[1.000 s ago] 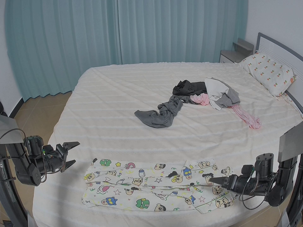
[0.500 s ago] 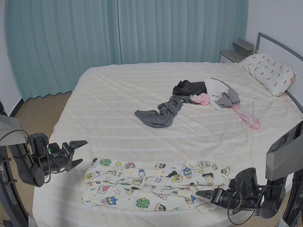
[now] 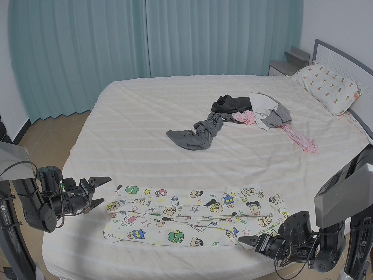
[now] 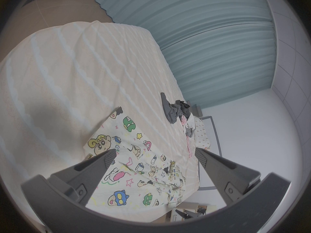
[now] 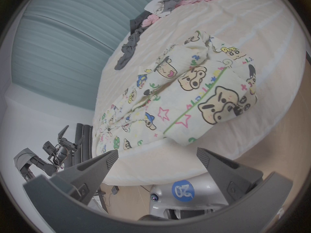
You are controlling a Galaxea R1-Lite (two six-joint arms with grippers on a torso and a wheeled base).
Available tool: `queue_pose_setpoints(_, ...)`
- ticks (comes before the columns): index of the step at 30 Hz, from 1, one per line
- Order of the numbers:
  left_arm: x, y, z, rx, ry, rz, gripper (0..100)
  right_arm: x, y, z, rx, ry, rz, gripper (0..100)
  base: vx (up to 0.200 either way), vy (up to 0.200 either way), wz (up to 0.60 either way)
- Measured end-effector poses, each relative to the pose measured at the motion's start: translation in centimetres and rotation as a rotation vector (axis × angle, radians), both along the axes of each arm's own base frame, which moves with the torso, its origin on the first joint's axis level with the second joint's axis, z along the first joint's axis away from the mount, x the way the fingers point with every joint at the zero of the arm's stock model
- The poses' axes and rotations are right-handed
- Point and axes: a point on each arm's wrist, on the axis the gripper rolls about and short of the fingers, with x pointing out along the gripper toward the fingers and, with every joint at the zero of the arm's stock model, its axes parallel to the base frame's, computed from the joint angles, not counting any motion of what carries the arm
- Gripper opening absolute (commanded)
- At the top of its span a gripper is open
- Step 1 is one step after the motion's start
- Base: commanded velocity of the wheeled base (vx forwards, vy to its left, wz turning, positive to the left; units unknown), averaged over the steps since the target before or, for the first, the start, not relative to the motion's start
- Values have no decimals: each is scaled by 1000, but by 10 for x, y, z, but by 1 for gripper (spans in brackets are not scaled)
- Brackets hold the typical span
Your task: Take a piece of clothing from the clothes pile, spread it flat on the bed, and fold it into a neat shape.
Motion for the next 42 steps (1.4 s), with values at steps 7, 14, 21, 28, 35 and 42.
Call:
queue_pose_setpoints(7, 0, -6, -7, 75, 1, 19, 100, 1, 0, -15, -77, 10, -47, 100, 0, 0, 0)
queue_pose_setpoints(14, 1, -10, -12, 83, 14, 7, 100, 9, 7, -21, -69, -8, -51, 100, 0, 0, 0)
queue_pose_setpoints(21, 1, -11, -13, 83, 18, 3, 100, 17, 11, -23, -62, -34, -66, 100, 0, 0, 0)
queue_pose_setpoints(28, 1, -11, -13, 83, 19, 3, 100, 20, 12, -25, -58, -39, -68, 0, 0, 0, 0)
queue_pose_setpoints(35, 1, -11, -13, 83, 20, 4, 100, 20, 13, -25, -57, -40, -64, 0, 0, 0, 0)
queue_pose_setpoints(42, 1, -11, -14, 83, 20, 4, 100, 17, 16, -23, -54, -42, -50, 0, 0, 0, 0)
